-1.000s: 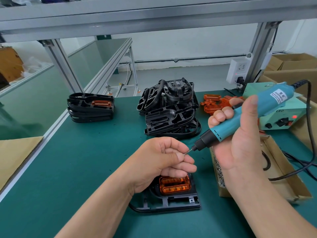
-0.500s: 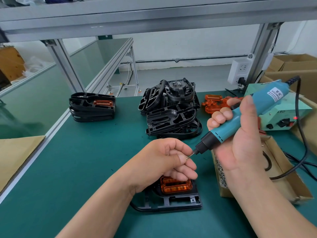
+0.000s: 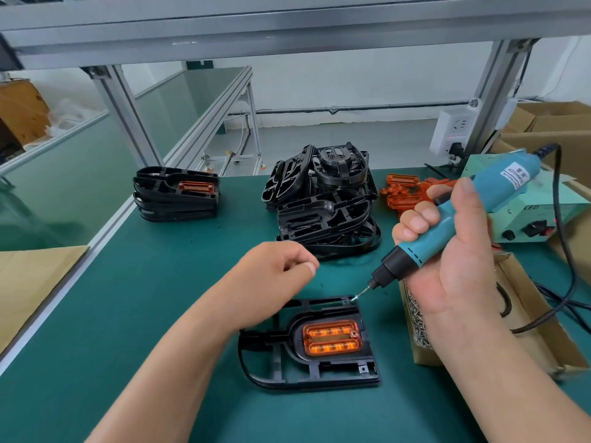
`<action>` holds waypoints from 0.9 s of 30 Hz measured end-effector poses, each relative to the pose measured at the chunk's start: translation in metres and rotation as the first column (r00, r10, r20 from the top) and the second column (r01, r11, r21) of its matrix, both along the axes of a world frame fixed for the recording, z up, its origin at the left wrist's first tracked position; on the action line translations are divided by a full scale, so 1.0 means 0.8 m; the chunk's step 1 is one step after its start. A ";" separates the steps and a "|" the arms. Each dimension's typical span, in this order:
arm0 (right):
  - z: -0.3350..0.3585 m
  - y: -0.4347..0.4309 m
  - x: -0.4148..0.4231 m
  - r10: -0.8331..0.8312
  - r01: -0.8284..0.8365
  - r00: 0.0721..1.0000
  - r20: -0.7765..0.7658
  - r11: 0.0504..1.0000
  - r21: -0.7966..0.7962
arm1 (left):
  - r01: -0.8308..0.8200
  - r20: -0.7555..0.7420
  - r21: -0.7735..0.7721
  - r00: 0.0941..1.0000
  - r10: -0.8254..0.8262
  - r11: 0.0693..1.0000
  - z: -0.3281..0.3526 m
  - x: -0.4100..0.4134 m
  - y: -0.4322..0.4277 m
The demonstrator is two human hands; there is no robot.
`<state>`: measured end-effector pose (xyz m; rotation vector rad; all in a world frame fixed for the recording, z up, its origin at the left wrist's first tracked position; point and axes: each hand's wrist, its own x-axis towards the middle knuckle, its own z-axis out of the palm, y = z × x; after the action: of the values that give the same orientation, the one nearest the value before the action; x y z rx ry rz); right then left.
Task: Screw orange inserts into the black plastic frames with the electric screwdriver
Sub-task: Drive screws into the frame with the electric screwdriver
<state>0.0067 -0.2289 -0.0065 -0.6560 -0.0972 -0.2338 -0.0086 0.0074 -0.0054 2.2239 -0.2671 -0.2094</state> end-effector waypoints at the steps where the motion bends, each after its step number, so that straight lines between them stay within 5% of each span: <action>1: 0.000 0.000 0.000 0.015 -0.015 1.000 0.006 1.000 -0.024 | -0.001 0.058 0.093 0.998 -0.004 0.996 -0.001 0.002 0.005; 11: 0.006 0.009 -0.006 0.120 -0.114 0.993 0.010 0.962 -0.248 | 0.091 0.125 0.581 0.972 -0.200 0.809 -0.002 -0.015 -0.017; 27: 0.005 0.020 -0.015 0.170 -0.162 0.985 -0.007 0.922 -0.351 | 0.131 0.023 0.518 0.986 -0.167 0.845 -0.008 -0.013 -0.023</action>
<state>-0.0054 -0.2130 -0.0023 -0.9963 -0.2199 -0.0582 -0.0190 -0.0110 -0.0116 2.7507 -0.4678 -0.3214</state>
